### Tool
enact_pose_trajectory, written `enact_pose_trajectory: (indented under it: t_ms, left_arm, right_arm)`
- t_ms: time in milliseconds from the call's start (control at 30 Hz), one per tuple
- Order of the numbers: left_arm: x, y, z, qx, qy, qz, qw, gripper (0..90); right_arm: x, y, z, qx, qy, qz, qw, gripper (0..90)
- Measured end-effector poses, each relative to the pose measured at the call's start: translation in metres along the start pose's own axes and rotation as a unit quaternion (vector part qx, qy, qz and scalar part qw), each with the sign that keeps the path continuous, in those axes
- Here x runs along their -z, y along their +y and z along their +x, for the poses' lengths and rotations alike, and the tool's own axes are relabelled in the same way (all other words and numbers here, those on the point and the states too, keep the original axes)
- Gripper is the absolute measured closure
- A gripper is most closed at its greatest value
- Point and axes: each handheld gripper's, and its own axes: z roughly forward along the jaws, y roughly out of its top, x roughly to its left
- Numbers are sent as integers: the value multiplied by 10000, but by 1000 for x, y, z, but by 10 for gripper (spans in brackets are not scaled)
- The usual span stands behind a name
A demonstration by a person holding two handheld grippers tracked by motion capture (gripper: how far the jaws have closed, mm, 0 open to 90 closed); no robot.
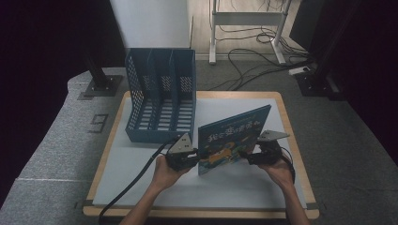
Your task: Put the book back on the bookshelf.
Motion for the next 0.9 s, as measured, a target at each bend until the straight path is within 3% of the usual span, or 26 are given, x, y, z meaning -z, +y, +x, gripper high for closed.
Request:
enact_pose_trajectory:
  t_ms: [133,400,633,867,900]
  left_arm:
    - [20,-12,2,84,275,2,9996,826]
    - [44,-26,6,223,577,-41,9981,826]
    - [67,-40,11,464,949,-68,9944,826]
    - [77,-45,12,529,1185,-64,9915,826]
    - [78,-47,12,572,1211,-115,9909,826]
  right_arm:
    - [-17,10,7,132,142,-39,9998,217]
    - [-51,33,20,397,439,20,9982,213]
    - [-80,52,29,517,652,16,9965,189]
    - [-97,60,37,538,699,-55,9961,172]
    - [-101,58,37,399,737,-148,9964,153]
